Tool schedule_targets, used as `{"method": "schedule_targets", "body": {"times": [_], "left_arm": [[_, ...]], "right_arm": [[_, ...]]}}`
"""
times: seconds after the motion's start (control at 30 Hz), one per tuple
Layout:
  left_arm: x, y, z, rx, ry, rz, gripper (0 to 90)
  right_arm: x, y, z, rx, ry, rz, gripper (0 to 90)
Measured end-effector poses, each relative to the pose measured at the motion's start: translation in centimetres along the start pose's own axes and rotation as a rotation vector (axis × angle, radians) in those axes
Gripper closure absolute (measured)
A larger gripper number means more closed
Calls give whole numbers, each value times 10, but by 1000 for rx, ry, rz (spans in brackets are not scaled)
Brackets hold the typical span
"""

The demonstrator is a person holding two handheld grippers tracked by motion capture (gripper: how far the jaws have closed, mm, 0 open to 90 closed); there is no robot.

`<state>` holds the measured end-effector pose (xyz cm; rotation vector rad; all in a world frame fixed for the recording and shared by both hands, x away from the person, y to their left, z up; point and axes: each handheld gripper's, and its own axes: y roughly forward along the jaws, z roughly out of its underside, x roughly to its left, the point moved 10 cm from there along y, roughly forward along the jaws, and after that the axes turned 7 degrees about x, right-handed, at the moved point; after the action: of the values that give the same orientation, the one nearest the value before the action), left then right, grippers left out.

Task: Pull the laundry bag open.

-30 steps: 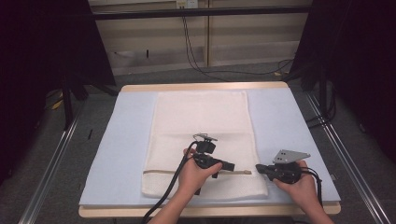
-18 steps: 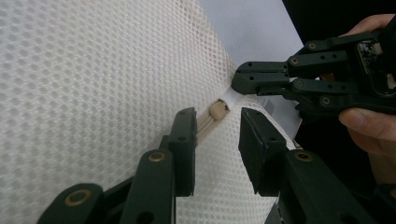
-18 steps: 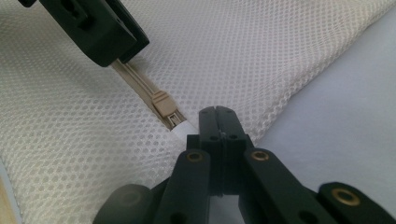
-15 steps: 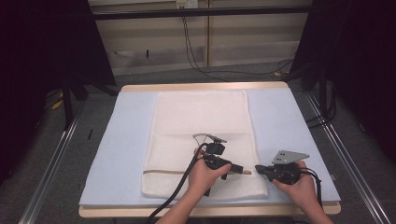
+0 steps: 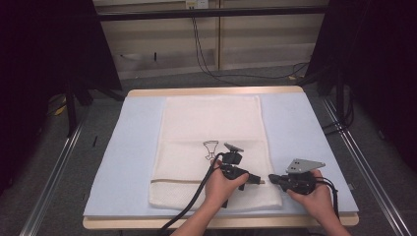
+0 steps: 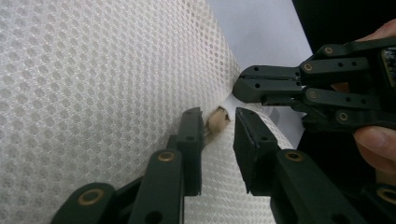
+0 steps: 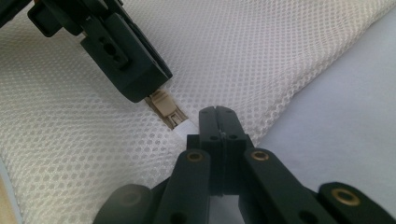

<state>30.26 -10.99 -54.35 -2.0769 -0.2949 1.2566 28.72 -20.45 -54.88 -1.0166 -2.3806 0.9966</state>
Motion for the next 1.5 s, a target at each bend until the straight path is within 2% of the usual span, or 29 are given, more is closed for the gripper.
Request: {"method": "schedule_targets", "body": {"times": [0.2, 0.23, 0.27, 0.37, 0.4, 0.53, 0.57, 0.63, 0.67, 0.73, 0.87, 1.17, 1.27, 1.33, 1.5], "left_arm": [[-2, 5, -1, -1, -15, 1, 745], [0, 6, -2, -6, -4, -20, 750], [-2, 7, -2, -6, -12, -4, 750], [-3, 9, -2, -8, -12, -10, 742], [-5, 10, -3, -14, -23, -3, 743], [-8, 14, -3, -17, -23, 12, 747], [-6, 15, -4, -16, -18, -4, 749], [-8, 16, -4, -16, -26, 4, 764], [-7, 16, -4, -8, -24, -7, 783], [-6, 16, -4, -3, -37, 5, 803], [-4, 16, -4, -4, -42, -3, 845], [-4, 17, -4, -5, -54, 25, 853], [-3, 18, -5, -5, -69, 19, 853], [-4, 18, -5, -3, -83, 31, 863], [-3, 16, -4, 2, -85, 23, 871]], "right_arm": [[0, 0, 0, 0, 1, 0, 900], [0, 0, 0, 2, 1, -3, 900], [0, 0, 0, 3, 2, -3, 900], [0, 0, 0, 2, 3, -2, 900], [0, 0, 0, 3, 5, -2, 900], [0, 0, 1, 3, 11, -3, 900], [0, 0, 1, 3, 12, -4, 900], [0, 0, 1, 3, 11, -3, 900], [0, 0, 1, 3, 12, -2, 900], [0, 0, 1, 0, 10, -6, 900], [0, 0, 1, -3, 16, -8, 900], [0, 0, 1, -3, 17, -6, 900], [0, 0, 1, -4, 17, -9, 900], [0, 0, 1, -4, 17, -8, 900], [0, 0, 2, 3, 10, -1, 900]]}}
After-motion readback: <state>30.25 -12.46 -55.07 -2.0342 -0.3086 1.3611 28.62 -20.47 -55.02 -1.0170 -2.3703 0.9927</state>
